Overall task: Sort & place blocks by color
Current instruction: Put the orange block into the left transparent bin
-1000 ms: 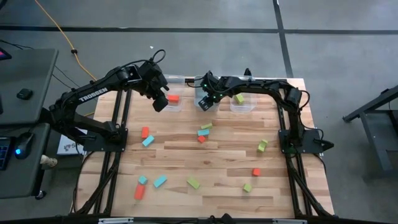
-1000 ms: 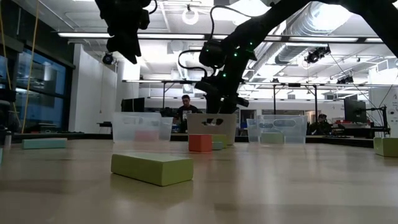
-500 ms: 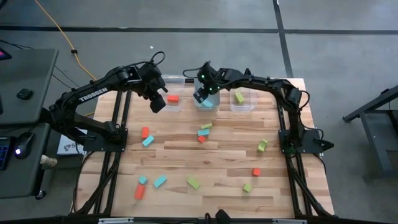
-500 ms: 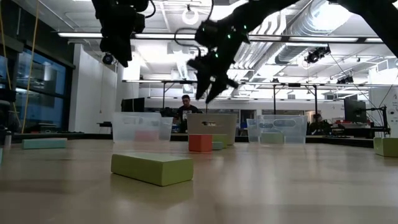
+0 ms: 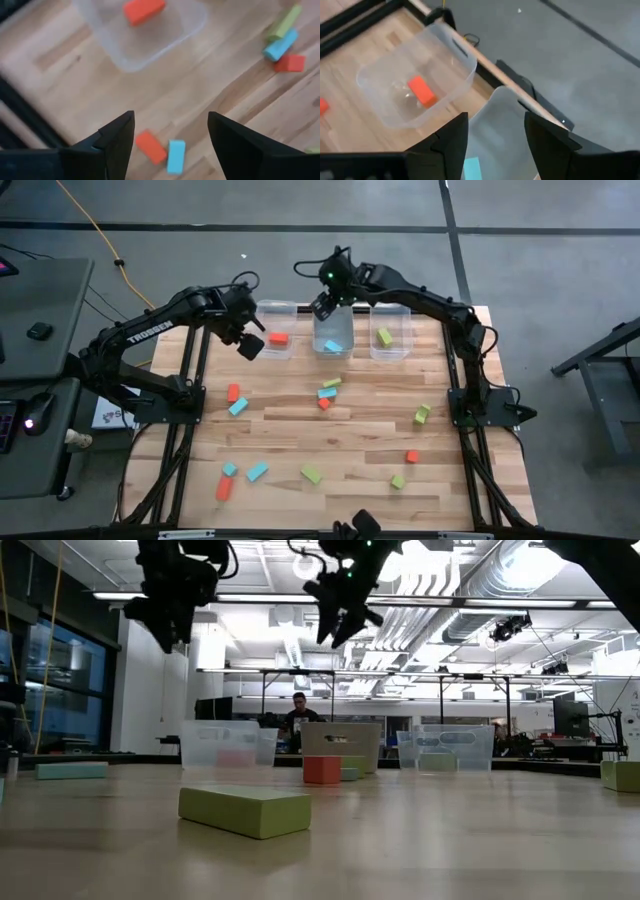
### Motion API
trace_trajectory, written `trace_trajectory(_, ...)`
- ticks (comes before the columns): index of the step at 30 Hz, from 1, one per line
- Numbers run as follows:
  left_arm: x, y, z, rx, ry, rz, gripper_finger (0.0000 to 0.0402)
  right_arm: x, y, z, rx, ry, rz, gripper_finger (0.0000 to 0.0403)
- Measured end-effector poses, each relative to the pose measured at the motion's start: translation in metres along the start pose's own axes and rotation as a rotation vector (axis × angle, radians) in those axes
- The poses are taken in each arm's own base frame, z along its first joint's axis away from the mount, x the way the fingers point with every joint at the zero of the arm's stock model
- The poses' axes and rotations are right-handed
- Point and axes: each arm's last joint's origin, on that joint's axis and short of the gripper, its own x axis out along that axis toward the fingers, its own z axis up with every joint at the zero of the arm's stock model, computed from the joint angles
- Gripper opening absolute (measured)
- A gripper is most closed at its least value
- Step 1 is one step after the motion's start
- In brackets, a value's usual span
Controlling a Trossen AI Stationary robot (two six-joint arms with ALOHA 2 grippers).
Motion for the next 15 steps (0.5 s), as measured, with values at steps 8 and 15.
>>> trace_trajectory(8,0.019,-0.005,-0.015,0.005,0.102,0.033,0.0216,-0.025,-0.004,0.009,0.010,-0.004,-0.023,0.0185)
trace_trajectory(15,0.044,-0.006,-0.030,-0.003,0.185,0.071,0.0201,-0.034,-0.004,0.007,0.012,0.038,-0.028,0.0185)
